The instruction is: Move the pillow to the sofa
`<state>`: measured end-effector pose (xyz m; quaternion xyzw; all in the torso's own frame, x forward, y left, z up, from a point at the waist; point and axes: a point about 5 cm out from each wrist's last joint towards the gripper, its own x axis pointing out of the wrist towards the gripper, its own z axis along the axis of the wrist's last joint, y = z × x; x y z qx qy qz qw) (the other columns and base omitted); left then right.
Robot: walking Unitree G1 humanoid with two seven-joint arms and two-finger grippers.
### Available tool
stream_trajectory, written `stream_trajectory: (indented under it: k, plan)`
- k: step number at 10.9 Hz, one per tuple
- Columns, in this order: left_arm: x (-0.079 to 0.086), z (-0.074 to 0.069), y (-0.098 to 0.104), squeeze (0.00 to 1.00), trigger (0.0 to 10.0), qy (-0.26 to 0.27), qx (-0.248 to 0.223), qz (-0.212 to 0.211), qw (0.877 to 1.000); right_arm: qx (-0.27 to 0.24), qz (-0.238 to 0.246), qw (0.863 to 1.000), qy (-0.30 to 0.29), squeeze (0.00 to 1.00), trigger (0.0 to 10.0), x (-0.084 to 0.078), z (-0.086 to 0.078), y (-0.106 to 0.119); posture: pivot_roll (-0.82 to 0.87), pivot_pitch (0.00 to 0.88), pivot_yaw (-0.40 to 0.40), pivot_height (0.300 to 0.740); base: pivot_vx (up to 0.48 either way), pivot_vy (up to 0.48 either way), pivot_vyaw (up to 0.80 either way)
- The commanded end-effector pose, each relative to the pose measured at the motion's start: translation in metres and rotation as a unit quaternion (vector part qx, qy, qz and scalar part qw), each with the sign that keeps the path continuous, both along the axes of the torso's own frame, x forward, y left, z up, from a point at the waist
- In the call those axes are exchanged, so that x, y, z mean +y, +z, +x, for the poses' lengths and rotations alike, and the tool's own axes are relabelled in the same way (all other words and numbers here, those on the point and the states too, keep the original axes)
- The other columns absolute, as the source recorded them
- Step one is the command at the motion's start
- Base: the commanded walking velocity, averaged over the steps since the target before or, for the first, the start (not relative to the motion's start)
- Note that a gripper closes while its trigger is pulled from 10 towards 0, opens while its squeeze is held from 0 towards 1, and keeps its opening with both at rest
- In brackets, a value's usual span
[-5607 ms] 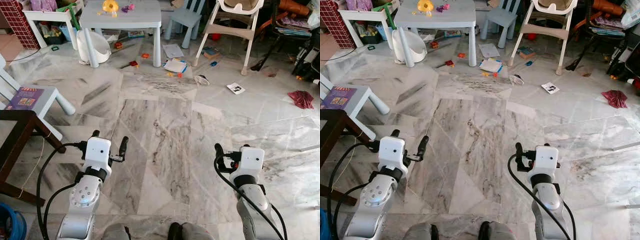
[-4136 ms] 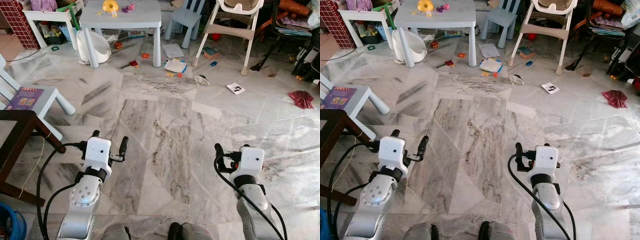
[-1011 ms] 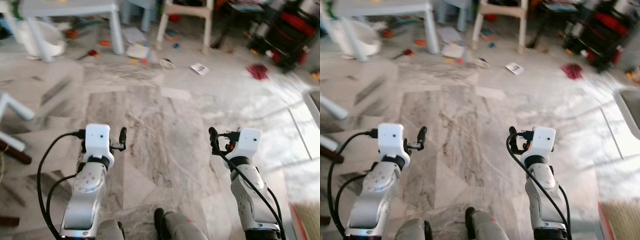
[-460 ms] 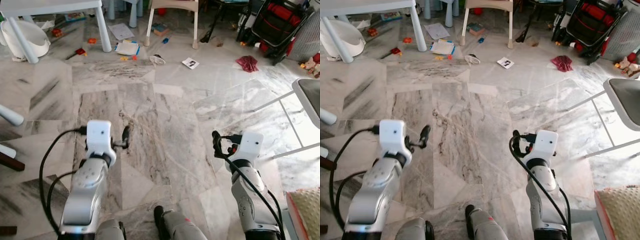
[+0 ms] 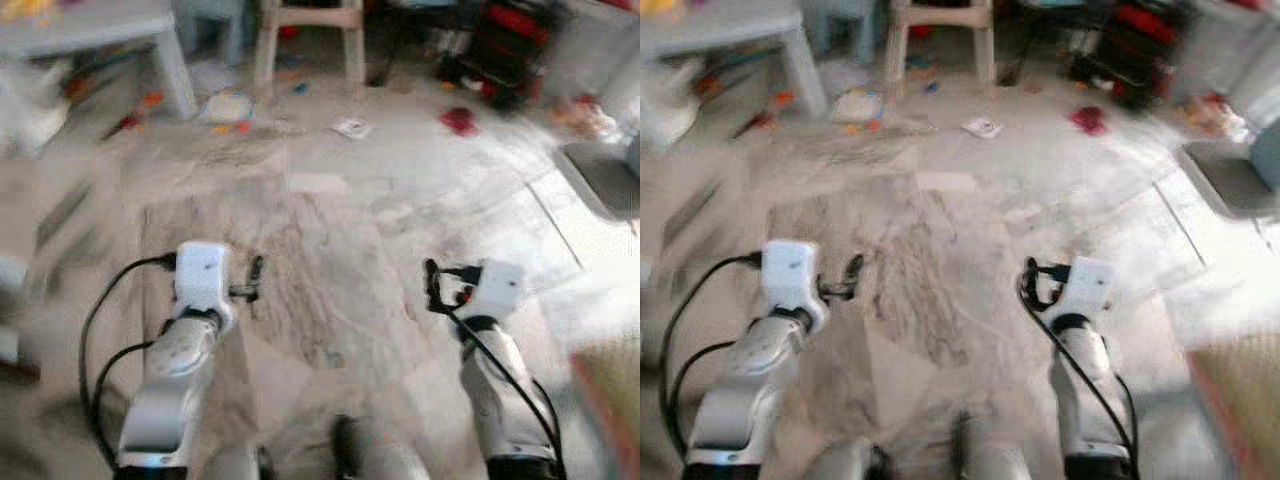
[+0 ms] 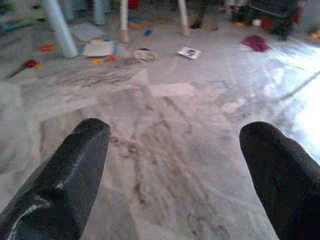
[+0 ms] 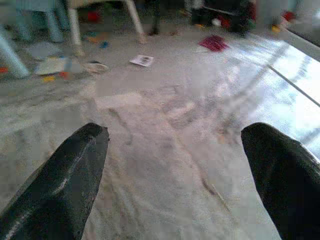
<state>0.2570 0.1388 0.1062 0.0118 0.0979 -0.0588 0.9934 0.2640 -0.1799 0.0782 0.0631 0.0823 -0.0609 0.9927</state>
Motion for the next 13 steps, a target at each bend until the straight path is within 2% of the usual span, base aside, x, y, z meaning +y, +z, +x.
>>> stream_trajectory:
  k: [1, 6, 8, 10, 12, 13]
  plan:
    - [-0.01, -0.001, -0.003, 0.0, 10.0, -0.019, 0.011, -0.007, 1.0, 0.005, -0.011, 1.0, -0.014, 0.0, 10.0, -0.009, -0.002, -0.002, 0.01, 0.188, -0.034, 0.74, 0.0, 0.304, -0.76]
    - [-0.015, 0.002, -0.003, 0.0, 10.0, -0.027, 0.011, -0.009, 1.0, -0.003, -0.014, 1.0, -0.026, 0.0, 10.0, -0.012, 0.001, 0.002, -0.01, 0.188, -0.032, 0.74, 0.0, 0.384, -0.75]
    - [-0.016, 0.003, 0.0, 0.0, 10.0, -0.033, -0.001, -0.017, 0.999, -0.003, -0.015, 0.999, -0.029, 0.0, 10.0, -0.012, -0.001, 0.002, -0.01, 0.189, -0.037, 0.74, 0.0, 0.0, -0.75]
    - [-0.012, 0.002, 0.0, 0.0, 10.0, -0.028, 0.0, -0.018, 0.999, -0.007, -0.008, 1.0, -0.026, 0.0, 10.0, -0.012, -0.004, 0.003, 0.0, 0.191, -0.045, 0.74, 0.0, 0.0, -0.75]
    - [0.0, -0.003, -0.005, 0.0, 10.0, -0.006, -0.012, 0.016, 1.0, -0.002, -0.008, 1.0, -0.019, 0.0, 10.0, -0.008, -0.015, -0.003, 0.01, 0.195, -0.037, 0.74, 0.0, 0.0, -0.77]
    - [0.005, -0.007, -0.01, 0.0, 10.0, -0.005, 0.002, 0.011, 1.0, 0.0, -0.01, 1.0, -0.017, 0.0, 10.0, -0.008, -0.021, -0.005, 0.01, 0.189, -0.033, 0.74, 0.0, 0.0, -0.77]
